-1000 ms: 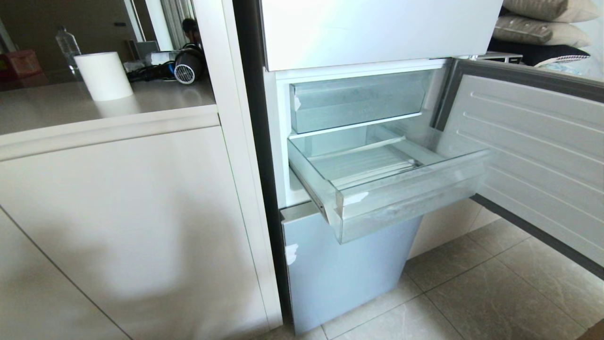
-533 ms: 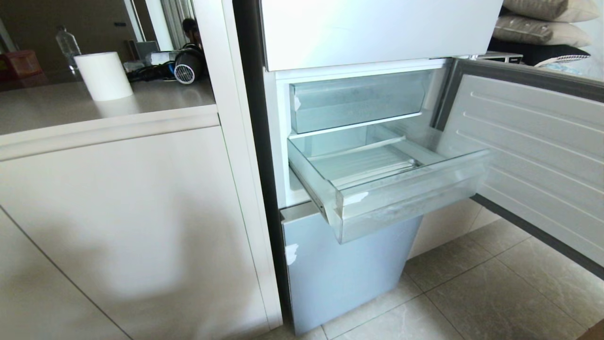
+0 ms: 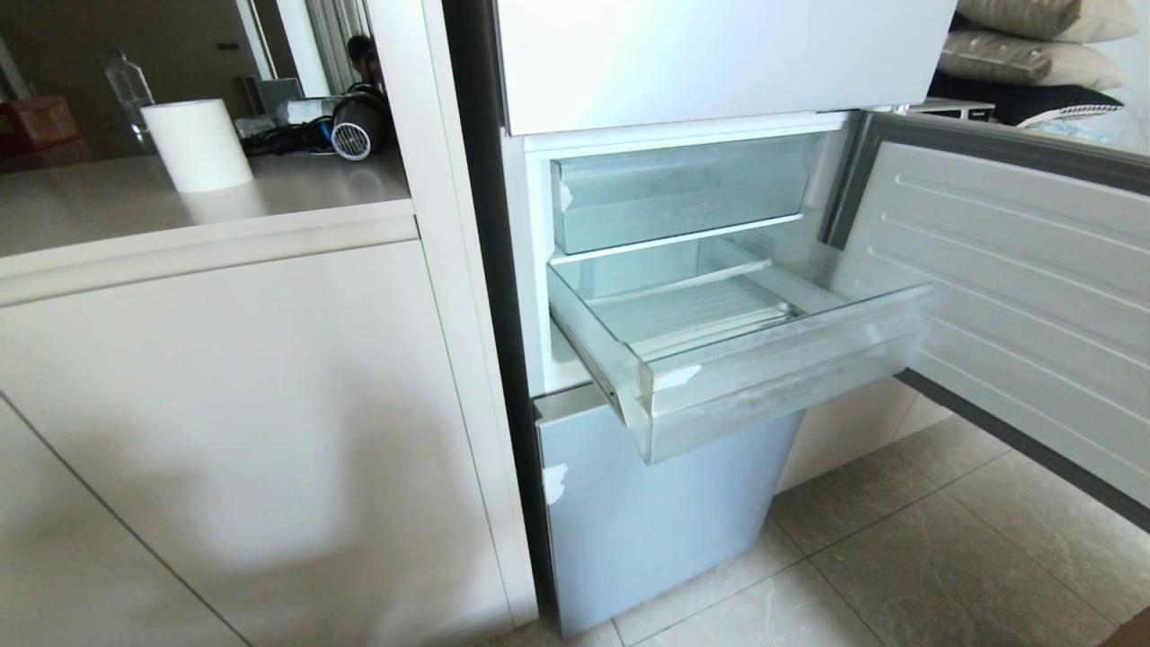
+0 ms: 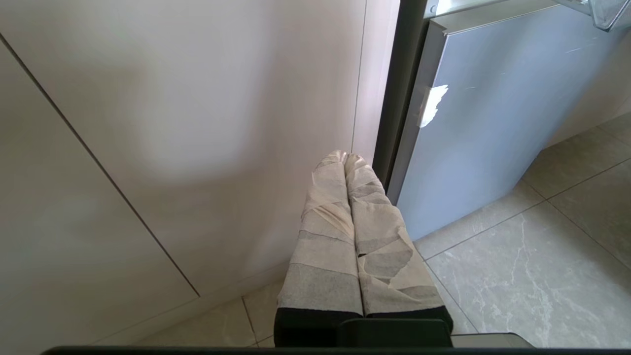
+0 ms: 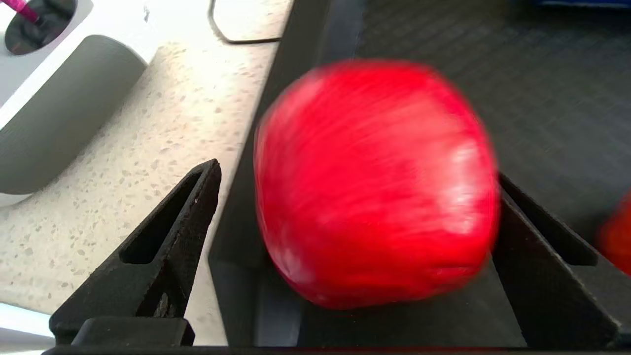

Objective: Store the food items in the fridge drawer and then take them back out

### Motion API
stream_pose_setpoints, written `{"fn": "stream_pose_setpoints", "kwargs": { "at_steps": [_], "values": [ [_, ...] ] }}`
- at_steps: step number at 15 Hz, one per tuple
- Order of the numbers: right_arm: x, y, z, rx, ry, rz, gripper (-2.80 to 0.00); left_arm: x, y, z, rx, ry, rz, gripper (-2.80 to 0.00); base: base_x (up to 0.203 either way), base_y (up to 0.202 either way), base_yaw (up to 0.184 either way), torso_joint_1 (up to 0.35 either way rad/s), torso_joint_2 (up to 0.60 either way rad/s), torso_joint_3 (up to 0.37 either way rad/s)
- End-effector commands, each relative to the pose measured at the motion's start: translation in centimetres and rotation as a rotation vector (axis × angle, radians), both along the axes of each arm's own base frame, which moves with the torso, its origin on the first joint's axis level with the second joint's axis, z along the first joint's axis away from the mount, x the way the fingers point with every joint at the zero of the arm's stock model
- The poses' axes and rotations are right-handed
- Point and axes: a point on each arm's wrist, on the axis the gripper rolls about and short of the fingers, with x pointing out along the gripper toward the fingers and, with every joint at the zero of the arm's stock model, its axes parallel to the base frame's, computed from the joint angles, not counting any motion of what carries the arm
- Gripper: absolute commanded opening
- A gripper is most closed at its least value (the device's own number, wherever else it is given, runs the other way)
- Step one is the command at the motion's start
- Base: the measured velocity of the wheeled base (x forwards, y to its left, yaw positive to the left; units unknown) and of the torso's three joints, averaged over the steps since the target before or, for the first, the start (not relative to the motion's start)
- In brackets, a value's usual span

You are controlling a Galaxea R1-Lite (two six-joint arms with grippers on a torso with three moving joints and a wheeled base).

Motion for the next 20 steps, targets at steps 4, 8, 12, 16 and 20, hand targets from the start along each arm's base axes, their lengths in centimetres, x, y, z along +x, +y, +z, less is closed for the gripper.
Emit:
{"fn": "stream_pose_setpoints", "kwargs": {
  "at_steps": [4, 8, 12, 16, 20],
  "values": [
    [0.10, -0.32, -0.50, -0.005, -0.001, 0.003, 0.00, 0.00, 0.00, -0.01, 0.000, 0.001, 0.001, -2.80, 0.000, 0.000, 0.000, 0.000, 0.00, 0.000],
    [0.15, -0.62, -0.01, -0.028, -0.006, 0.003, 0.00, 0.01, 0.00, -0.01, 0.000, 0.002, 0.000, -2.80, 0.000, 0.000, 0.000, 0.000, 0.00, 0.000],
    [0.15, -0.62, -0.01, -0.029, -0.004, 0.004, 0.00, -0.01, 0.00, 0.03, 0.000, -0.001, 0.002, -2.80, 0.000, 0.000, 0.000, 0.000, 0.00, 0.000],
    [0.15, -0.60, -0.05, -0.027, -0.004, 0.004, 0.00, 0.00, 0.00, -0.01, 0.000, 0.001, 0.002, -2.80, 0.000, 0.000, 0.000, 0.000, 0.00, 0.000],
    [0.08, -0.54, -0.08, -0.024, -0.004, 0.002, 0.00, 0.01, 0.00, -0.01, 0.000, 0.002, 0.000, -2.80, 0.000, 0.000, 0.000, 0.000, 0.00, 0.000]
  ]
}}
